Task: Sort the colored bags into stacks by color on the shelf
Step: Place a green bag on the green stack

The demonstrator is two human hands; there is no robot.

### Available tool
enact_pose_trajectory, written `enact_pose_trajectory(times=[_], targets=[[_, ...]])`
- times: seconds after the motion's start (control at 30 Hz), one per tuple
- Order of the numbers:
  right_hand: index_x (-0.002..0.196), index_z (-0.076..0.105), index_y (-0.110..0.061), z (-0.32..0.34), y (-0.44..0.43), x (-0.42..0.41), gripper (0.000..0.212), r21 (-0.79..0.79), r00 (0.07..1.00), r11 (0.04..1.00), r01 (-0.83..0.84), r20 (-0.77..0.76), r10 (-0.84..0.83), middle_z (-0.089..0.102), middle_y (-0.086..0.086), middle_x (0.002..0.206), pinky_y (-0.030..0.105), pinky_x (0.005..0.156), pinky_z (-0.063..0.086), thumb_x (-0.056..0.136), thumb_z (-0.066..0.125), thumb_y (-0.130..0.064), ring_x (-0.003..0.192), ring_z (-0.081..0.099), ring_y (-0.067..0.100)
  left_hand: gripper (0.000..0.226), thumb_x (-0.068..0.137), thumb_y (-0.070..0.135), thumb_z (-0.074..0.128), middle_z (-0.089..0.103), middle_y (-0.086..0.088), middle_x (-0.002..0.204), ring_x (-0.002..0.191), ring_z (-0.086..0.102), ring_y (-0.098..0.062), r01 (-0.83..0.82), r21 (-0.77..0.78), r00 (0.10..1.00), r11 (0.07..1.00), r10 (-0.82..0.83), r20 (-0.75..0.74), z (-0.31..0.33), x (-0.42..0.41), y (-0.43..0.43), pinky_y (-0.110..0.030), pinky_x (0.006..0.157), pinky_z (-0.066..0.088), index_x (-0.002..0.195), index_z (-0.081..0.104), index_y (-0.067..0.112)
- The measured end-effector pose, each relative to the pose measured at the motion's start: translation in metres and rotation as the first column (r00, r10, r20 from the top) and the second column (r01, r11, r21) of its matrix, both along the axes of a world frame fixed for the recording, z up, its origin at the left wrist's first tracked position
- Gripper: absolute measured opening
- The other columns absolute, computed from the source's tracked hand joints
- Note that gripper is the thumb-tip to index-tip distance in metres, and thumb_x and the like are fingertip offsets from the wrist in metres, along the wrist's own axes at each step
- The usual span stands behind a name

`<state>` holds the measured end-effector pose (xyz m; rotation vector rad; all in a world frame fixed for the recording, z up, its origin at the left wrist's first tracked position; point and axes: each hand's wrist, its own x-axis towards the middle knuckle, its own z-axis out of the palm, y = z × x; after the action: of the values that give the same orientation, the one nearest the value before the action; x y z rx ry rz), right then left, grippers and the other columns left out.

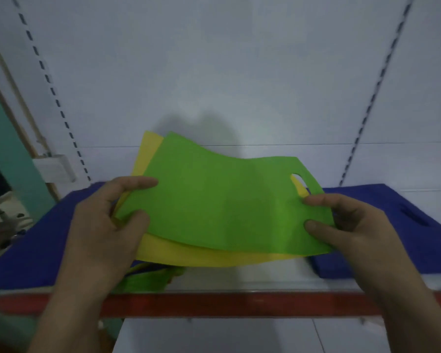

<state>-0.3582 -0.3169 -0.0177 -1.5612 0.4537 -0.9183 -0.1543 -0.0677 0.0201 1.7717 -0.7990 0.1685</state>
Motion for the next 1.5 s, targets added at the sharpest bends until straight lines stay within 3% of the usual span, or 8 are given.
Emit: enact_pose_trajectory(times=[0.17, 0.47, 0.57, 0.73, 0.93, 1.33, 1.4, 1.5], targets=[[0.101, 0.075, -0.012, 0.000, -0.042, -0.103, 0.034, 0.008, 0.986, 0.986, 0.165, 0.013, -0.165, 0.078, 0.005, 0.097, 0.023, 0.071, 0.058, 0.081, 0.066, 0.014, 0.087, 0.074, 0.016, 0.043, 0.069, 0.017, 0.052, 0.068, -0.002, 0.075, 0.053, 0.052, -0.032, 0.126, 0.027, 0.990, 0.992, -0.127, 0.068, -0.005, -0.075, -0.074, -0.038, 0.042, 0.040, 0.102, 0.071, 0.036], [0.098, 0.077, -0.022, -0.014, -0.106, -0.333, 0.034, -0.138, 0.838, 0.835, 0.533, -0.053, -0.544, 0.077, -0.004, 0.095, 0.038, 0.076, 0.062, 0.084, 0.070, 0.008, 0.088, 0.073, 0.020, 0.028, 0.087, 0.009, 0.061, 0.062, 0.022, 0.092, 0.077, 0.054, 0.013, 0.295, 0.101, 0.940, 0.950, -0.308, 0.147, -0.044, -0.247, -0.232, -0.005, 0.063, 0.035, 0.104, 0.070, 0.029], [0.102, 0.077, -0.028, -0.018, -0.117, -0.408, 0.034, -0.169, 0.767, 0.770, 0.615, -0.096, -0.634, 0.076, -0.009, 0.099, 0.044, 0.076, 0.061, 0.086, 0.070, 0.001, 0.089, 0.073, 0.018, 0.027, 0.089, 0.000, 0.061, 0.059, 0.019, 0.076, 0.061, 0.052, 0.011, 0.391, 0.049, 0.908, 0.919, -0.394, 0.140, -0.054, -0.309, -0.277, -0.007, 0.053, 0.035, 0.102, 0.072, 0.021], [0.098, 0.077, -0.027, -0.021, -0.122, -0.527, 0.030, -0.169, 0.615, 0.623, 0.764, -0.105, -0.782, 0.074, -0.011, 0.102, 0.017, 0.061, 0.056, 0.088, 0.069, 0.000, 0.082, 0.072, 0.006, 0.023, 0.093, 0.003, 0.060, 0.052, 0.019, 0.060, 0.050, 0.049, 0.007, 0.558, 0.030, 0.815, 0.829, -0.555, 0.168, -0.059, -0.415, -0.353, -0.006, 0.046, 0.031, 0.100, 0.073, 0.021], [0.101, 0.075, -0.019, -0.035, -0.129, -0.621, 0.026, -0.107, 0.431, 0.437, 0.893, -0.078, -0.899, 0.075, -0.019, 0.092, 0.015, 0.059, 0.054, 0.088, 0.067, 0.002, 0.078, 0.070, 0.002, 0.027, 0.092, 0.012, 0.061, 0.063, 0.020, 0.084, 0.080, 0.057, 0.008, 0.703, 0.085, 0.700, 0.706, -0.709, 0.093, -0.069, -0.513, -0.431, -0.019, 0.066, 0.041, 0.104, 0.068, 0.035], [0.118, 0.069, -0.023, -0.040, -0.265, -0.775, 0.036, -0.132, 0.267, 0.283, 0.950, -0.124, -0.956, 0.068, -0.009, 0.106, 0.012, 0.064, 0.054, 0.089, 0.068, -0.002, 0.085, 0.066, -0.008, 0.033, 0.093, 0.009, 0.059, 0.067, 0.006, 0.102, 0.087, 0.059, -0.012, 0.827, 0.109, 0.542, 0.551, -0.834, 0.108, -0.081, -0.681, -0.624, -0.032, 0.072, 0.041, 0.116, 0.067, 0.031], [0.118, 0.069, -0.024, -0.031, -0.302, -0.802, 0.036, -0.157, 0.253, 0.275, 0.949, -0.146, -0.956, 0.067, -0.009, 0.109, 0.013, 0.064, 0.054, 0.090, 0.068, -0.003, 0.084, 0.065, -0.008, 0.033, 0.093, 0.010, 0.059, 0.065, 0.011, 0.095, 0.077, 0.055, 0.002, 0.823, 0.098, 0.551, 0.560, -0.828, 0.104, -0.072, -0.709, -0.660, -0.022, 0.069, 0.040, 0.115, 0.066, 0.034], [0.121, 0.068, -0.020, -0.022, -0.351, -0.834, 0.036, -0.173, 0.251, 0.274, 0.946, -0.143, -0.957, 0.064, -0.017, 0.106, 0.010, 0.063, 0.052, 0.090, 0.067, -0.002, 0.084, 0.064, -0.012, 0.031, 0.093, 0.010, 0.060, 0.055, 0.017, 0.060, 0.054, 0.052, -0.001, 0.817, 0.080, 0.565, 0.571, -0.821, 0.084, -0.062, -0.744, -0.708, -0.016, 0.051, 0.033, 0.110, 0.067, 0.034]])
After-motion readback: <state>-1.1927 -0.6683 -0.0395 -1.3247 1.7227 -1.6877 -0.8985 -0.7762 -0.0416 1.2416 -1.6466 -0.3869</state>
